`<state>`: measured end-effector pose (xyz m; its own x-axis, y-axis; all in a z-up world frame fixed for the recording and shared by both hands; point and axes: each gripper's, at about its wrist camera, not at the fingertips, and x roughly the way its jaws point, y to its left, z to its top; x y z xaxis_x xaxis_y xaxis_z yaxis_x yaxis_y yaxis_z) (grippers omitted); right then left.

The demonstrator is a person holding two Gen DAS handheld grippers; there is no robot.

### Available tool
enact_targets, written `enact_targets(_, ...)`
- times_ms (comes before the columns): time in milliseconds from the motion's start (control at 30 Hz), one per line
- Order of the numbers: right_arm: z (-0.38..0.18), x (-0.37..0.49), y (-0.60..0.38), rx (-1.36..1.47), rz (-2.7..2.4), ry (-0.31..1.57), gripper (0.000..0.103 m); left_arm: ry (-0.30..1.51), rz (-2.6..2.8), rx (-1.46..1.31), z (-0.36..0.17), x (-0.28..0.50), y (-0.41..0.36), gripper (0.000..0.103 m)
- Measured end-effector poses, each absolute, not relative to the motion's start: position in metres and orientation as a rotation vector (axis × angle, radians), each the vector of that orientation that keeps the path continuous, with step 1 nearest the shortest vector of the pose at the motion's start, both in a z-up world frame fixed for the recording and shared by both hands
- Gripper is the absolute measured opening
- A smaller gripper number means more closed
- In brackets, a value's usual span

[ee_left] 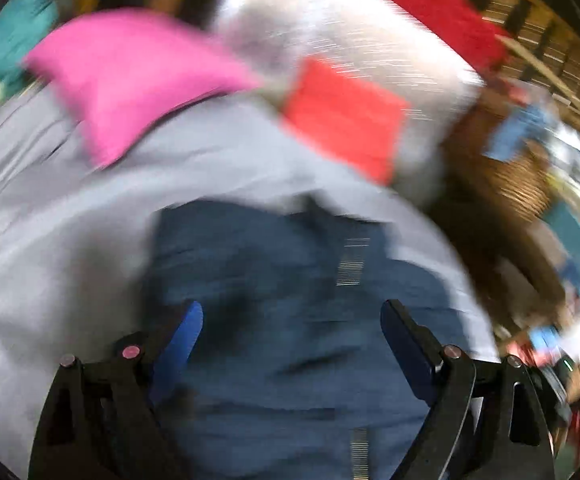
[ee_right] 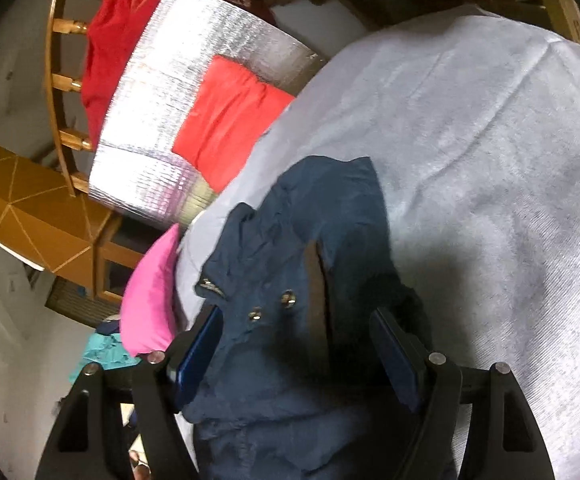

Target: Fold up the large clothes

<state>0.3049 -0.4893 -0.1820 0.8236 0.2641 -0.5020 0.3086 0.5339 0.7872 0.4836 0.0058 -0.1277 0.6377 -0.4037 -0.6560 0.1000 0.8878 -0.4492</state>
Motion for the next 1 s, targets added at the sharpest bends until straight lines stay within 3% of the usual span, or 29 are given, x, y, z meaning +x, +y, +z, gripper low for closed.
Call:
enact_targets(233, -0.201, 0.332, -0.472, 0.916, -0.059, 0.829, 0.075, 1.003, -0.137, -0.432, -0.181, 0.501, 0.048, 0.090)
enact_targets(367, -0.204, 0.344, -0.448, 0.826, -0.035, 0.898, 0.053, 1.091, -0.135, -0.371, -0.203, 0.505, 0.035, 0.090)
enact_targets(433, -0.193, 0.346, -0.436, 0.692, -0.089, 0.883, 0.029, 1.097, -0.136, -0.354, -0.205, 0.504, 0.030, 0.090)
enact_targets(533, -0.171, 0.343, -0.432, 0.609, -0.140, 0.790, 0.019, 1.082, -0.161, -0.351, -0.196, 0.500, 0.028, 0.090)
enact_targets(667, -0.151, 0.344, -0.429, 0.538, -0.168, 0.696, 0.018, 1.047, -0.179, -0.315, -0.184, 0.495, 0.022, 0.090)
enact_targets(767, -0.162, 0.354, -0.438, 0.554, -0.189, 0.734, 0.019, 1.069, -0.162, -0.272, -0.192, 0.497, 0.017, 0.090)
enact_targets(833, -0.186, 0.368, -0.446, 0.597, -0.177, 0.864, 0.034, 1.119, -0.151, -0.266, -0.203, 0.503, 0.017, 0.090)
enact_targets(900, -0.196, 0.366, -0.460, 0.717, -0.155, 0.895, 0.036, 1.117, -0.154, -0.287, -0.203, 0.502, 0.021, 0.090)
enact_targets(933, -0.195, 0.362, -0.465, 0.756, -0.138, 0.898, 0.041, 1.110, -0.159, -0.295, -0.199, 0.501, 0.023, 0.090)
enact_targets(1000, -0.189, 0.350, -0.477, 0.839, -0.083, 0.892, 0.059, 1.076, -0.173, -0.317, -0.189, 0.498, 0.031, 0.090)
